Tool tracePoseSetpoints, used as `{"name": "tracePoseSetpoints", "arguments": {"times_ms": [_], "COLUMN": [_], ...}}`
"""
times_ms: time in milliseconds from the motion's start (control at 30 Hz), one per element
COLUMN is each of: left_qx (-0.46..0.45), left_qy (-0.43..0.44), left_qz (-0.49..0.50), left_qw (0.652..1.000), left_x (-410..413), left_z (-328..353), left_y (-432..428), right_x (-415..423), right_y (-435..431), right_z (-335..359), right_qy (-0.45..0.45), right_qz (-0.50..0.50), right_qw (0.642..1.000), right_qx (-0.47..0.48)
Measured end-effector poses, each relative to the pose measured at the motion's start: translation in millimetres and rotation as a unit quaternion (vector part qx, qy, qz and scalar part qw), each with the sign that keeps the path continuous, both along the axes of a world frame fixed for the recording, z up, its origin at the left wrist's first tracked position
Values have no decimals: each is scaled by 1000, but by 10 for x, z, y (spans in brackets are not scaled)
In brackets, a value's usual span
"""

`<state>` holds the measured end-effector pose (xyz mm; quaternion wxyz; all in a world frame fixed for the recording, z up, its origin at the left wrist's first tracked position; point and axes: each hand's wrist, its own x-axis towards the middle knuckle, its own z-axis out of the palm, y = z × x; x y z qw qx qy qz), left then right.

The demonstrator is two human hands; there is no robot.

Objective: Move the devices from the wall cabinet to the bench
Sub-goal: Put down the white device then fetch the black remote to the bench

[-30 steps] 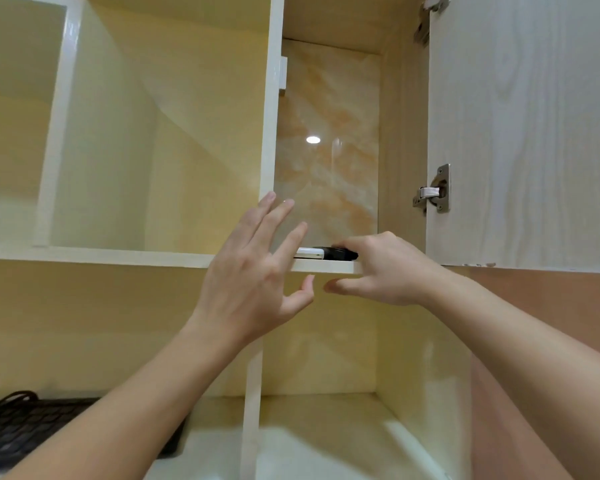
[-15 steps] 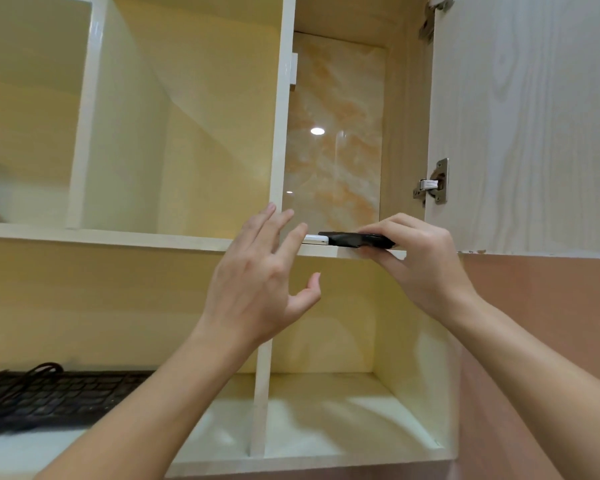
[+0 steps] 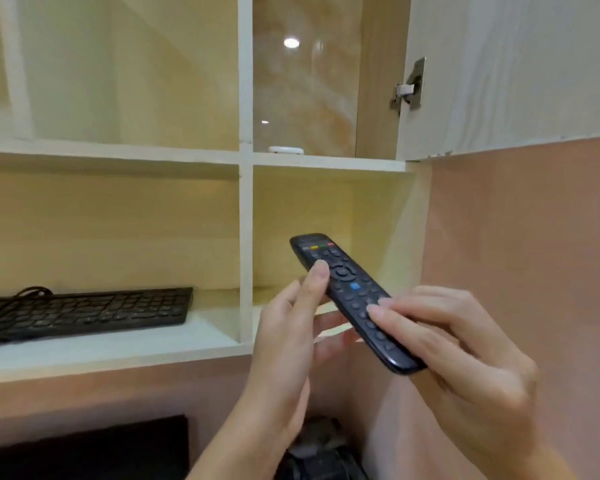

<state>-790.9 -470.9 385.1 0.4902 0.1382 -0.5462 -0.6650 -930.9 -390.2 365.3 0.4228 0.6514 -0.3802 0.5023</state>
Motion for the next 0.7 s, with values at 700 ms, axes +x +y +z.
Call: {"name": "tracePoseSetpoints", "arguments": {"times_ms": [700], "left_qx": [255], "left_qy": [-213], "left_qz": [-10], "left_qw": [943], "left_x": [322], "left_z": [-2420], "left_y": [200], "right_x": [590], "right_y": [276], "right_z": [-2569], "right_qy": [-592], "right_qz": [149], "right_qw": [654], "right_qx": [448]}}
